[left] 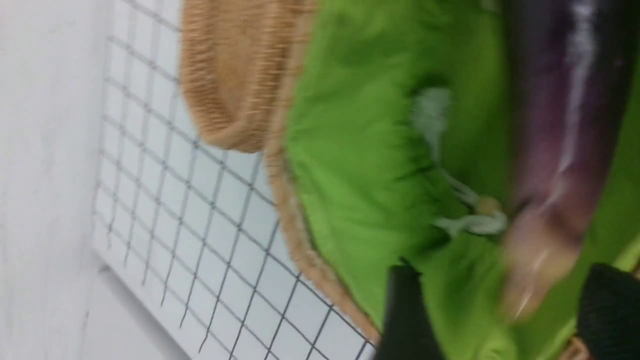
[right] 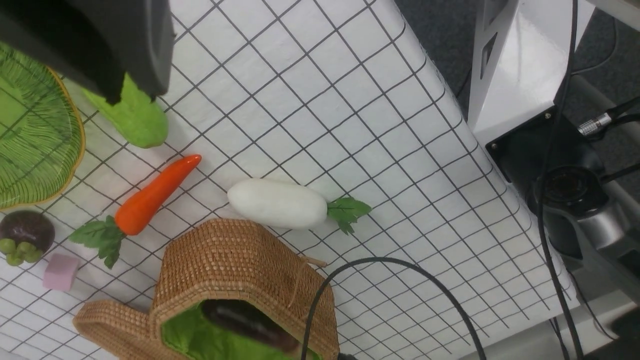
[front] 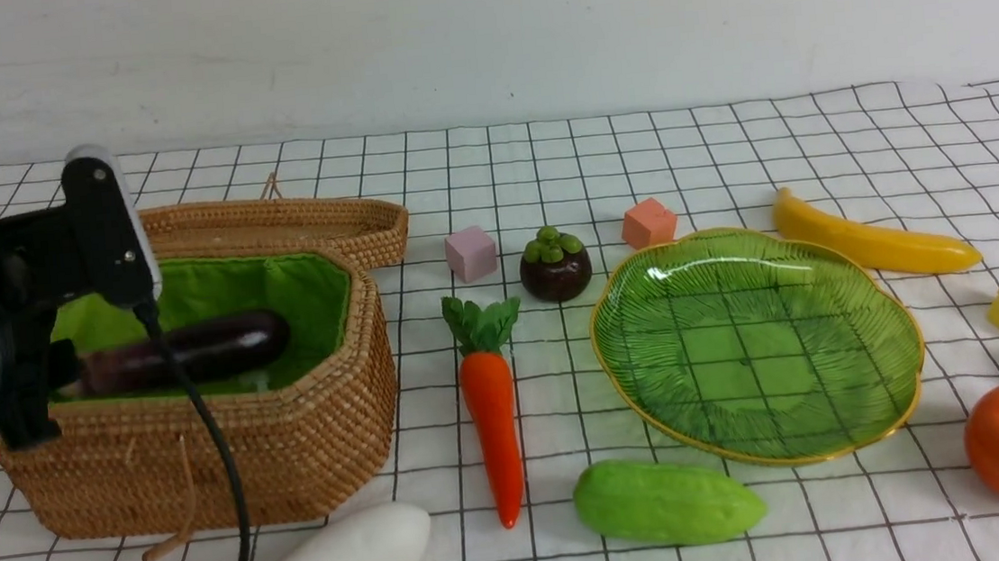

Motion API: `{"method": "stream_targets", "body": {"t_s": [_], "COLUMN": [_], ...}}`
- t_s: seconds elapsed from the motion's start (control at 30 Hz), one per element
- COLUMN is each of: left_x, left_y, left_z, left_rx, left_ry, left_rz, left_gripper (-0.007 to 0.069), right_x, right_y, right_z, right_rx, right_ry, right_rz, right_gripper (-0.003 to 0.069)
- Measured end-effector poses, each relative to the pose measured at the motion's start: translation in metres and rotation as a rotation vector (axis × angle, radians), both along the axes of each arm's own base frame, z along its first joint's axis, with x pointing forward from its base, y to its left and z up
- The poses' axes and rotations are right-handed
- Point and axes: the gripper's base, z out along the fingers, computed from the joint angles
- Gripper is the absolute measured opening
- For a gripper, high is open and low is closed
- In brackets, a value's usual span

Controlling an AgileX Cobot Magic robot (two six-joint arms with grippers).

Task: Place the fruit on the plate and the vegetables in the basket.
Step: Use the left arm to grab an eggplant and put it into the left basket, then take a daikon with your left arm and place it on the basket on the left.

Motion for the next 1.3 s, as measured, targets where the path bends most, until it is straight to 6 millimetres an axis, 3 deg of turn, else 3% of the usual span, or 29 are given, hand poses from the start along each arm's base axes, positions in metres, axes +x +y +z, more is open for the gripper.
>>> {"method": "stream_targets", "body": {"t_s": [0.17,0.33,0.43,0.47,0.57,0.6,0.63,0.7,0.8,0.9,0.97,1.0,1.03,1.13,1.3], "left_x": [-0.007,-0.028,-0.061,-0.063,-0.098,-0.101,-0.11,-0.114,-0.107,-0.096,-0.084,-0.082,-0.075,-0.065,-0.057], "left_y": [0.001,-0.015,-0.049,-0.051,-0.088,-0.089,-0.099,-0.109,-0.117,-0.122,-0.127,-0.127,-0.129,-0.134,-0.138], "left_z": [0.009,0.023,0.03,0.03,0.013,0.01,-0.001,-0.016,-0.03,-0.043,-0.057,-0.058,-0.066,-0.078,-0.099], "left_rx": [-0.136,-0.498,-0.682,-0.683,-0.65,-0.644,-0.627,-0.6,-0.571,-0.551,-0.509,-0.505,-0.476,-0.458,-0.404], "left_ry": [-0.039,-0.02,0.12,0.13,0.332,0.35,0.415,0.469,0.496,0.491,0.473,0.465,0.444,0.419,0.441], "left_rz": [0.14,0.359,0.397,0.392,0.309,0.311,0.318,0.331,0.353,0.356,0.344,0.34,0.327,0.312,0.308], "left_gripper": [0.0635,0.0611,0.0425,0.0411,0.0179,0.0168,0.0108,0.0094,0.017,0.0307,0.0471,0.0494,0.0583,0.0655,0.0642], "right_x": [0.0,0.0,-0.002,-0.002,-0.004,-0.005,-0.005,-0.006,-0.007,-0.007,-0.007,-0.007,-0.007,-0.007,-0.008], "right_y": [0.0,0.0,0.0,0.0,0.0,0.0,0.0,0.0,0.001,0.002,0.002,0.002,0.002,0.002,0.003], "right_z": [0.0,0.0,-0.002,-0.002,-0.005,-0.005,-0.005,-0.005,-0.005,-0.004,-0.004,-0.004,-0.004,-0.004,-0.004], "right_rx": [0.001,0.0,-0.015,-0.017,-0.038,-0.039,-0.043,-0.04,-0.025,-0.019,-0.018,-0.018,-0.018,-0.015,-0.008], "right_ry": [-0.001,0.0,0.018,0.019,0.048,0.049,0.056,0.061,0.066,0.065,0.064,0.064,0.065,0.069,0.075], "right_rz": [0.0,0.0,0.012,0.013,0.035,0.036,0.042,0.048,0.059,0.06,0.059,0.059,0.06,0.066,0.074], "right_gripper": [0.009,0.009,0.009,0.009,0.009,0.009,0.009,0.009,0.0091,0.0091,0.0093,0.0094,0.0096,0.0099,0.0099]}}
